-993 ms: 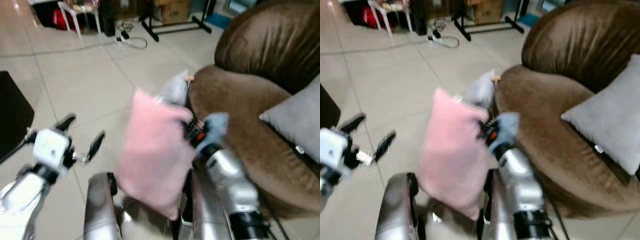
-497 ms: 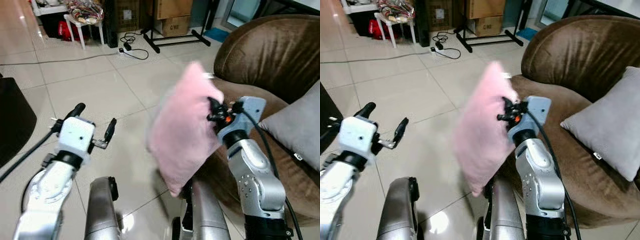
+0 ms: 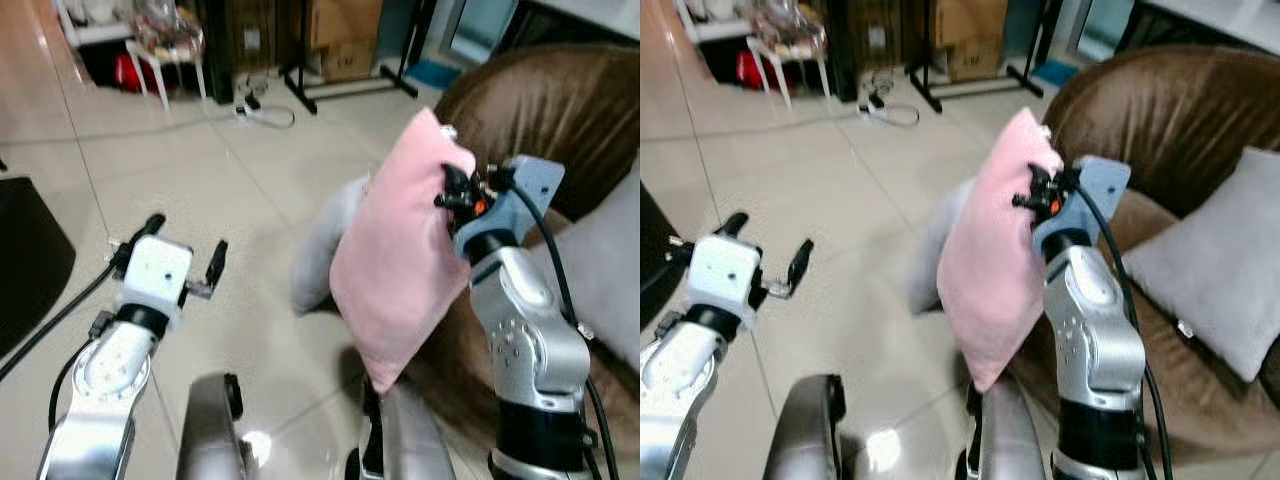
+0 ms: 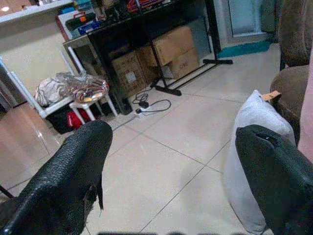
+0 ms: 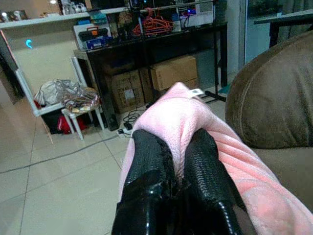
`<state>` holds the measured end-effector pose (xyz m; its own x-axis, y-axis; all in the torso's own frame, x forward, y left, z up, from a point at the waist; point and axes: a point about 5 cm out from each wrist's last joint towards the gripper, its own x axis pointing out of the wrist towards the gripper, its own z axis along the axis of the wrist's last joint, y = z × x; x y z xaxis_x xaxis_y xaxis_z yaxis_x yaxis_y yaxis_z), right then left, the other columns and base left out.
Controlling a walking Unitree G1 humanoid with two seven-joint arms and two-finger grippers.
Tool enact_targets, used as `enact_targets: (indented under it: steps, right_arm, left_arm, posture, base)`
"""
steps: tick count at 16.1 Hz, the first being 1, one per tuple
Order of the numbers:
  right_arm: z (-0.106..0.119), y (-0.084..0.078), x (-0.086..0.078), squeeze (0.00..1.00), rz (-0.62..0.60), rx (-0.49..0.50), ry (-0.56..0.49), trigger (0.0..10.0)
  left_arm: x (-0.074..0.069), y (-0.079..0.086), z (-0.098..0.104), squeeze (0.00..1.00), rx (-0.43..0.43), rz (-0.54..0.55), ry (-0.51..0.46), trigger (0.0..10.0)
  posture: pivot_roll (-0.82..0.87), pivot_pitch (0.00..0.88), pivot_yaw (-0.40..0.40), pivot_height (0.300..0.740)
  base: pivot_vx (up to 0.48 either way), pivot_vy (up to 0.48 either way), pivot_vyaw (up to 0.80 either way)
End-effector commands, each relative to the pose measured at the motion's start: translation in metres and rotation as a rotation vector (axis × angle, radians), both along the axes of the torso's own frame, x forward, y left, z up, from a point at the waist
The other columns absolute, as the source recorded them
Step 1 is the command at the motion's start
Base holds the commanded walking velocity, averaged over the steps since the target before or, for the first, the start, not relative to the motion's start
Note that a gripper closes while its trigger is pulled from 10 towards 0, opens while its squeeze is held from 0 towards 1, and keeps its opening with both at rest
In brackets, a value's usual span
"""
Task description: Move the pillow to the sofa from floor
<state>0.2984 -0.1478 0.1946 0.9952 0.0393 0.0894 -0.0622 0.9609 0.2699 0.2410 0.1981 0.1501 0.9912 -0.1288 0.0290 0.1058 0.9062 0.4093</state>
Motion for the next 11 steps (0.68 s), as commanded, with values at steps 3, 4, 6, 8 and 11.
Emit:
enact_targets:
  steps: [3,4,6,8,11]
  right_arm:
    - [0.006,-0.008,-0.001,0.00,-0.038,-0.008,-0.012,10.0]
    - [0.002,-0.009,-0.002,0.00,-0.050,-0.009,0.002,10.0]
    - [-0.010,-0.017,-0.007,0.00,-0.102,-0.004,0.047,10.0]
    - [-0.019,-0.020,-0.012,0.00,-0.126,-0.015,0.082,10.0]
    - [-0.026,-0.021,-0.019,0.00,-0.141,-0.021,0.111,10.0]
  left_arm:
    - [0.000,-0.003,-0.006,0.84,0.005,-0.023,0.012,10.0]
    - [-0.001,-0.003,-0.008,0.84,0.013,-0.020,0.017,10.0]
    - [0.001,-0.004,-0.012,0.84,0.000,-0.011,0.022,10.0]
    - [0.008,-0.009,-0.012,0.84,-0.029,-0.020,0.014,10.0]
    - [0.009,-0.011,-0.015,0.84,-0.039,-0.041,0.024,10.0]
  posture:
    - [0.05,0.000,-0.075,0.652]
    - [0.06,0.000,-0.072,0.657]
    - [0.05,0.000,-0.068,0.677]
    - [0.04,0.000,-0.047,0.702]
    - [0.02,0.000,-0.031,0.727]
  base:
    - [0.000,0.000,0.00]
    - [0.000,0.000,0.00]
    - [0.000,0.000,0.00]
    - [0.000,0.000,0.00]
    - [0.000,0.000,0.00]
